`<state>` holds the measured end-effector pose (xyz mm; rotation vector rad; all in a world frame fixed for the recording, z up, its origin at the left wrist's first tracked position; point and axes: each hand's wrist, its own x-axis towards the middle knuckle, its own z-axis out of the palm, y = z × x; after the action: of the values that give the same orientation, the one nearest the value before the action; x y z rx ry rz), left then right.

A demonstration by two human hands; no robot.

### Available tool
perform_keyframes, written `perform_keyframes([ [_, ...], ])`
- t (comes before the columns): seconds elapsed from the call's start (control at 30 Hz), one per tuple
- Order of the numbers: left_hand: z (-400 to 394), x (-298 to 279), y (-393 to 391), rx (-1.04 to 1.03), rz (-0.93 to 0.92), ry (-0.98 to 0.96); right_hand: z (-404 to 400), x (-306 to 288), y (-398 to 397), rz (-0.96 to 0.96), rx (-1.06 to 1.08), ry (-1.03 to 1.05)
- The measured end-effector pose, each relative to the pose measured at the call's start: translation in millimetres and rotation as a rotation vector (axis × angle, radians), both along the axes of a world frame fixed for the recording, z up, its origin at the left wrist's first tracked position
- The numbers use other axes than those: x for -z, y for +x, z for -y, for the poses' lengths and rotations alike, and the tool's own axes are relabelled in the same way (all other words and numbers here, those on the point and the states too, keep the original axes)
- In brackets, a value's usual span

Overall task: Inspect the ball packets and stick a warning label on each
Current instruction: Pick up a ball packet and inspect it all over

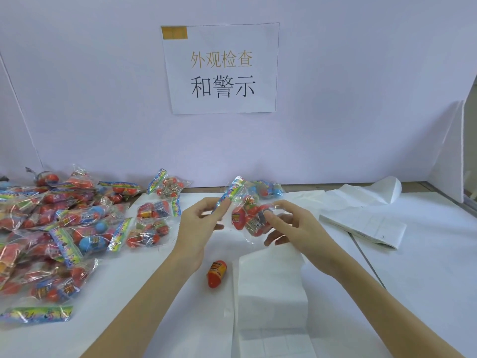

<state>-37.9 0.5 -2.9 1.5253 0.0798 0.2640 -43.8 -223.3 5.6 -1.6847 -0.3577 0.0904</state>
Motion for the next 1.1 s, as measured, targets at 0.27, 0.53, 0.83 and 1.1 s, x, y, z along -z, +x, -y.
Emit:
perform_keyframes([
  [0.27,11.6,-6.0,-1.9,0.364,-0.139,-0.306,-4.2,11.9,-3.6,0.349,-0.002,-0.323],
  [0.53,8.3,-6.9,-7.3,0.301,0.014,-0.244,-12.8,4.2,-6.0,0.028,0.044,0.088],
  [0.83,12.1,-9.8,-9.2,0.168,-0.011,-0.162,-11.0,4.3,-4.8,-0.127,0.049,0.098],
  [1.1,4.4,-8.0,-5.8,0.206,-0.019,-0.132,2.5,3.2,4.5,-0.244,0.037,0.19],
])
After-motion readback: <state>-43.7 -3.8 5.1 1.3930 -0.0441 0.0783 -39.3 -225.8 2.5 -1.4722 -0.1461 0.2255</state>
